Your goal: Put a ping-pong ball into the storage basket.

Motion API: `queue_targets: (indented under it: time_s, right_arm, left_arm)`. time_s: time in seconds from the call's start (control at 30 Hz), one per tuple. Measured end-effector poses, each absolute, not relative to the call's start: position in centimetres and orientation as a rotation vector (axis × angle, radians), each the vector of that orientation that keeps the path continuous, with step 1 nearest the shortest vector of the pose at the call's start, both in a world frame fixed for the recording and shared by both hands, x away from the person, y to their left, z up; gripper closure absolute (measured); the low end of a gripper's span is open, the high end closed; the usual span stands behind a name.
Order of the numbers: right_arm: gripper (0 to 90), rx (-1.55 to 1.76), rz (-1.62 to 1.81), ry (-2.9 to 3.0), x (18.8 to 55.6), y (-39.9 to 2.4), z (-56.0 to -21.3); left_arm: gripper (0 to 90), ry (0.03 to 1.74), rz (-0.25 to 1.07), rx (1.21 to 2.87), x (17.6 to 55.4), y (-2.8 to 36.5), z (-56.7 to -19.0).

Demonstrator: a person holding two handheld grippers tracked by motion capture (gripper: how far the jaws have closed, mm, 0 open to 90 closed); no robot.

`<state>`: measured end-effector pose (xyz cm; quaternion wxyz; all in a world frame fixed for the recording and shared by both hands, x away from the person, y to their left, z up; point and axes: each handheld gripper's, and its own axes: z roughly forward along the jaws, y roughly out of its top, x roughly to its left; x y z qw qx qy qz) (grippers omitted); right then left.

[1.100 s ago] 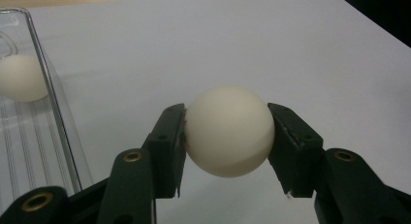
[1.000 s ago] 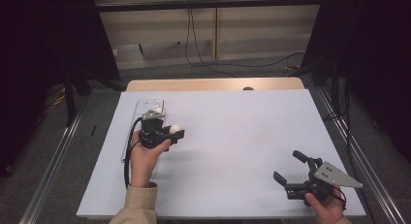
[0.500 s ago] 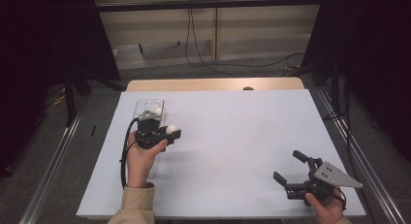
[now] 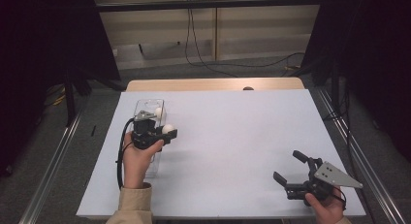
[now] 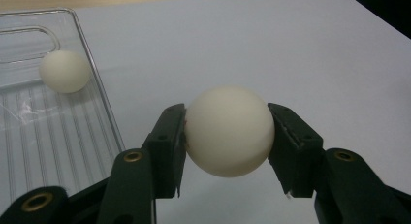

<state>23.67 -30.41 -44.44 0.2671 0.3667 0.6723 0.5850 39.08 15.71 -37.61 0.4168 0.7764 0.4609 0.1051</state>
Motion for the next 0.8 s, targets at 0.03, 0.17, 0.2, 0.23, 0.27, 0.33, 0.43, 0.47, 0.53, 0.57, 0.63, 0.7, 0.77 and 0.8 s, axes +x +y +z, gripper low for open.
queue_targets:
  time_s: [0.03, 0.17, 0.2, 0.23, 0.27, 0.33, 0.43, 0.47, 0.53, 0.57, 0.63, 0.7, 0.77, 0.8]
  right_arm:
    - [0.8, 0.990, 1.579, 1.816, 23.7, -30.4, -44.4]
    - [0.8, 0.988, 1.580, 1.818, 23.7, -30.4, -44.4]
    - [0.8, 0.989, 1.580, 1.817, 23.7, -30.4, -44.4]
    - [0.8, 0.990, 1.580, 1.817, 23.7, -30.4, -44.4]
    - [0.8, 0.990, 1.580, 1.817, 23.7, -30.4, -44.4]
    - [0.8, 0.990, 1.581, 1.816, 23.7, -30.4, -44.4]
    - [0.8, 0.987, 1.579, 1.818, 23.7, -30.4, -44.4]
    - [0.8, 0.987, 1.580, 1.819, 23.7, -30.4, -44.4]
    - [0.8, 0.989, 1.580, 1.817, 23.7, -30.4, -44.4]
    - [0.8, 0.988, 1.580, 1.816, 23.7, -30.4, -44.4]
    - [0.8, 0.990, 1.580, 1.815, 23.6, -30.4, -44.4]
    - [0.9, 0.989, 1.582, 1.816, 23.6, -30.4, -44.4]
    - [0.8, 0.989, 1.583, 1.815, 23.6, -30.4, -44.4]
    - [0.8, 0.988, 1.583, 1.814, 23.6, -30.4, -44.4]
  left_arm:
    - [51.1, 1.163, 0.265, 1.941, 39.1, 15.7, -37.6]
    - [51.1, 1.164, 0.269, 1.941, 39.0, 16.0, -37.6]
    - [51.1, 1.165, 0.268, 1.942, 39.0, 16.0, -37.6]
    - [51.1, 1.169, 0.271, 1.940, 39.0, 16.1, -37.6]
    - [51.1, 1.168, 0.274, 1.940, 39.0, 16.1, -37.6]
    - [51.1, 1.167, 0.279, 1.941, 39.1, 16.2, -37.6]
    - [51.0, 1.172, 0.286, 1.937, 39.0, 16.4, -37.6]
    - [51.1, 1.172, 0.284, 1.942, 39.0, 16.5, -37.5]
    - [51.1, 1.175, 0.288, 1.935, 39.0, 16.5, -37.6]
    - [51.1, 1.174, 0.288, 1.936, 39.0, 16.5, -37.5]
    - [51.0, 1.178, 0.293, 1.936, 39.0, 16.7, -37.5]
    - [51.1, 1.181, 0.295, 1.926, 39.0, 16.8, -37.5]
    - [51.0, 1.180, 0.302, 1.927, 39.0, 17.0, -37.4]
    - [51.1, 1.183, 0.303, 1.925, 39.0, 17.0, -37.4]
